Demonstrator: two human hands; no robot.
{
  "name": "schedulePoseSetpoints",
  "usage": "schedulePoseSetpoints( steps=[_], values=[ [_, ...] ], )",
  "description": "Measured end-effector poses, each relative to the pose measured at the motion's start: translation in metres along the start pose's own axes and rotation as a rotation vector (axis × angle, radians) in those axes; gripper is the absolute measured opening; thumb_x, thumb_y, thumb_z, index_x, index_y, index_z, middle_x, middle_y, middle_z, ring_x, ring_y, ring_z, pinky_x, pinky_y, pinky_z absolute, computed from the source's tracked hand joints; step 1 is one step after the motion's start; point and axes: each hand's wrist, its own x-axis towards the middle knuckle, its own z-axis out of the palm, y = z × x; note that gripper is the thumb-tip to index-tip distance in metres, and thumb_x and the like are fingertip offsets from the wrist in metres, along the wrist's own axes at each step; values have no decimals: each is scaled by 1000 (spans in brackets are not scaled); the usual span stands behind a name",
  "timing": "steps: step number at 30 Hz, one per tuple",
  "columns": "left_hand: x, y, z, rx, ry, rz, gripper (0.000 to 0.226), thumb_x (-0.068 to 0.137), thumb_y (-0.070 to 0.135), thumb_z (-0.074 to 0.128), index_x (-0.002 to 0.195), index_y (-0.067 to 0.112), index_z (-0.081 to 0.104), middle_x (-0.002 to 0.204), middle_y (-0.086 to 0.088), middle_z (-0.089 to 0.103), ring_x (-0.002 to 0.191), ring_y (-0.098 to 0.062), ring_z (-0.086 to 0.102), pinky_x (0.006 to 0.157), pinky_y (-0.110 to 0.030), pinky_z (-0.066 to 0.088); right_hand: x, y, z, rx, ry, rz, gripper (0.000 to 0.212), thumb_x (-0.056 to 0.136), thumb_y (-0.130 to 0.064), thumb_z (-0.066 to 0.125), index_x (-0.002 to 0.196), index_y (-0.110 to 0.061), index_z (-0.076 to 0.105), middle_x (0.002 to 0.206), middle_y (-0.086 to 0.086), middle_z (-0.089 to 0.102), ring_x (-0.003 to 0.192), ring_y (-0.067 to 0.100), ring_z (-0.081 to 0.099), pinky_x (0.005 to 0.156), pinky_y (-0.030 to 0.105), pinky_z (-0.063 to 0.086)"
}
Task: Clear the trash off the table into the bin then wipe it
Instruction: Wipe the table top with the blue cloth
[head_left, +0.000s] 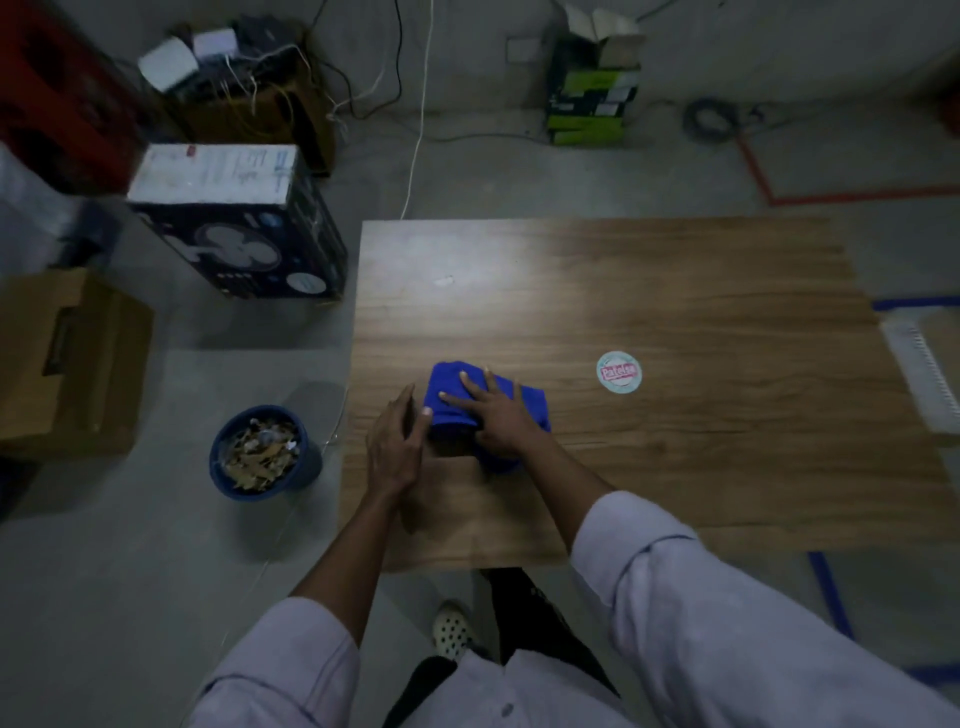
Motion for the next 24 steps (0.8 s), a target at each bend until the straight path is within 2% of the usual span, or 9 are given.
schedulePoseSetpoints(
  steps=[4, 9, 13, 15, 17, 18, 19, 21, 24],
  values=[
    [-9, -8, 5, 208, -26, 72, 76, 87, 64, 43, 149, 21, 49, 155, -6, 48, 149, -25, 34, 118, -45, 23, 1, -12, 14, -4, -39, -47, 89, 91, -4, 57, 161, -40, 18, 172, -3, -4, 157, 30, -14, 119, 69, -7],
    [-27, -11, 10, 341, -106, 134, 83, 84, 72, 30, 151, 27, 47, 162, -10, 36, 152, -29, 26, 120, -44, 22, -14, -18, 45, 50, 10, -78, 82, 86, 0, 57, 158, -33, 35, 172, -6, 4, 158, 25, -11, 121, 65, -11],
    [-59, -16, 5, 384, -168, 212, 80, 88, 68, 33, 153, 23, 43, 163, -8, 33, 152, -27, 25, 120, -43, 25, -28, -17, 60, 81, -20, -124, 79, 85, 1, 55, 155, -32, 41, 171, -5, 11, 158, 24, -7, 123, 58, -13],
    [-71, -18, 0, 297, -167, 186, 76, 90, 67, 36, 148, 20, 49, 156, -6, 44, 147, -25, 37, 119, -42, 31, -40, -16, 48, 90, -148, -140, 74, 86, 2, 54, 153, -29, 46, 169, 3, 24, 157, 28, 14, 128, 49, 8],
    [-79, -18, -7, 122, -99, 98, 70, 93, 63, 39, 146, 18, 51, 145, -5, 56, 134, -23, 51, 112, -42, 40, -50, -15, 22, 142, -195, -120, 68, 85, 1, 53, 147, -29, 55, 152, 10, 53, 138, 30, 49, 112, 35, 38],
    [-79, -17, -10, 70, -55, 68, 66, 96, 59, 40, 147, 19, 50, 143, -6, 58, 131, -23, 54, 111, -41, 42, -52, -13, 9, 175, -139, -112, 68, 84, 2, 54, 144, -29, 58, 145, 9, 60, 130, 28, 56, 105, 33, 42],
    [-76, -16, -12, 59, -19, 58, 63, 97, 55, 41, 149, 19, 49, 145, -6, 57, 133, -22, 52, 112, -40, 41, -52, -10, -3, 200, -55, -115, 70, 82, 3, 54, 144, -30, 59, 146, 7, 60, 131, 28, 56, 105, 32, 40],
    [-70, -21, -13, 91, 24, 95, 62, 98, 49, 41, 150, 16, 46, 152, -7, 50, 144, -22, 42, 119, -38, 32, -46, -5, -10, 202, 52, -110, 77, 82, 5, 54, 151, -29, 49, 160, 7, 42, 146, 28, 40, 116, 33, 29],
    [-67, -39, -6, 189, -34, 148, 68, 98, 49, 36, 156, 14, 36, 164, -5, 32, 153, -16, 15, 127, -43, 14, -34, -4, 20, 132, 24, -4, 89, 86, 0, 54, 159, -41, 24, 172, 1, 7, 159, 30, -1, 125, 57, 2]
  ],
)
